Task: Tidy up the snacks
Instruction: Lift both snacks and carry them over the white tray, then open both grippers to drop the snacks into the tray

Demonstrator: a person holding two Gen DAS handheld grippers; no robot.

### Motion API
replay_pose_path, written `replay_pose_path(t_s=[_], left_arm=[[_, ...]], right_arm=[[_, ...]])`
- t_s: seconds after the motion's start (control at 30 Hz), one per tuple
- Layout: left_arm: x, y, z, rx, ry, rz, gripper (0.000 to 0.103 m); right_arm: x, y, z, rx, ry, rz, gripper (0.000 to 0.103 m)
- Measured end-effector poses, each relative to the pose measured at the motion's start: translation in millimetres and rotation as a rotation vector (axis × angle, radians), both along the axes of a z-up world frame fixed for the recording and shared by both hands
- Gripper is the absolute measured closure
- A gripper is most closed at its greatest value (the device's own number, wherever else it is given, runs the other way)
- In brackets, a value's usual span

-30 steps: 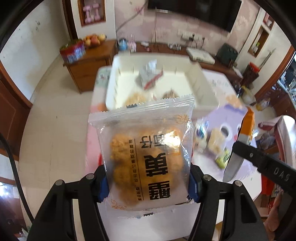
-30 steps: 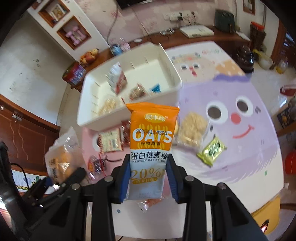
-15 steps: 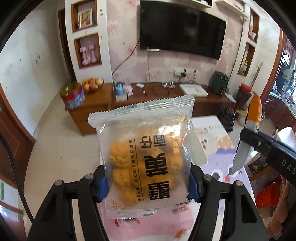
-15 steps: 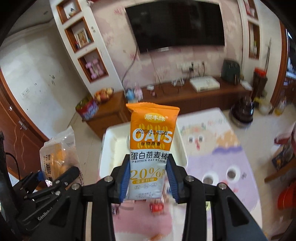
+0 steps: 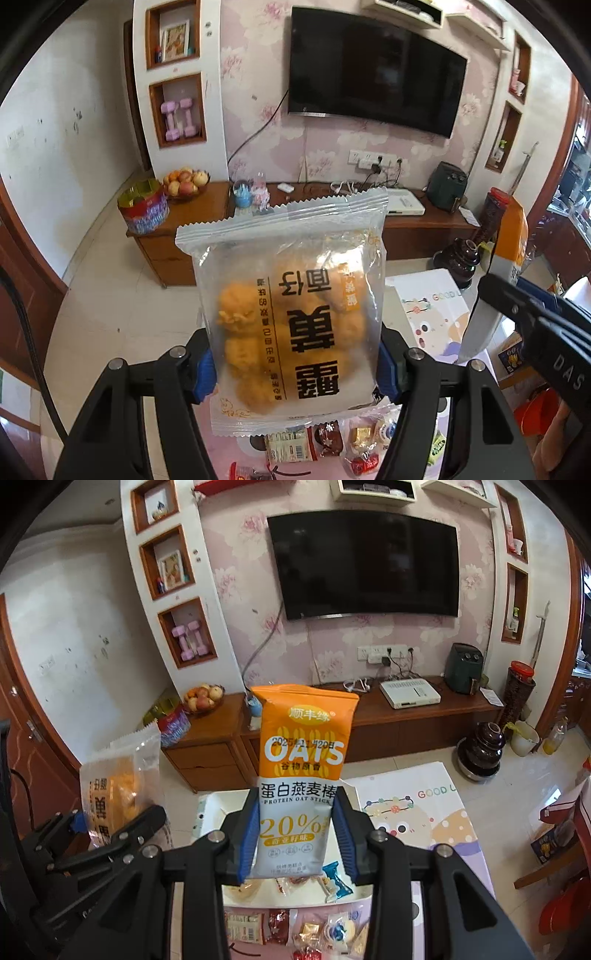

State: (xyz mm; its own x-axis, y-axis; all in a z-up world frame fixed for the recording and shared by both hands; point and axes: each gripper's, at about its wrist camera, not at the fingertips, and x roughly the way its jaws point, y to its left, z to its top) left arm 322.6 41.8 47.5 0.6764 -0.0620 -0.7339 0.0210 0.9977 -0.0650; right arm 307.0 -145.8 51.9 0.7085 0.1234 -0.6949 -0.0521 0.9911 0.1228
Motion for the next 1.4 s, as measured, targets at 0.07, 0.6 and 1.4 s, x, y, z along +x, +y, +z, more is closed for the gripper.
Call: replay_pose_path(t_s=[0.07,0.6,1.4], left_arm=[[12.3,1.3,-16.7,0.002,0.029,0.003,0.037],[67.3,-5.2,-109.7,0.012,0.21,-0.046,0.037],[71.5,5.7,-140.3,-0.001,0.25,-0.006,0.013]], right_arm=[[9.4,2.7,-12.1,-0.01,0.027,-0.002,0.065],[56.3,19.7,-115.1,-0.06,0.271,-0.014,0.064],[61.0,14.1,-162.3,-0.076,0.405,-0.046,0.059]])
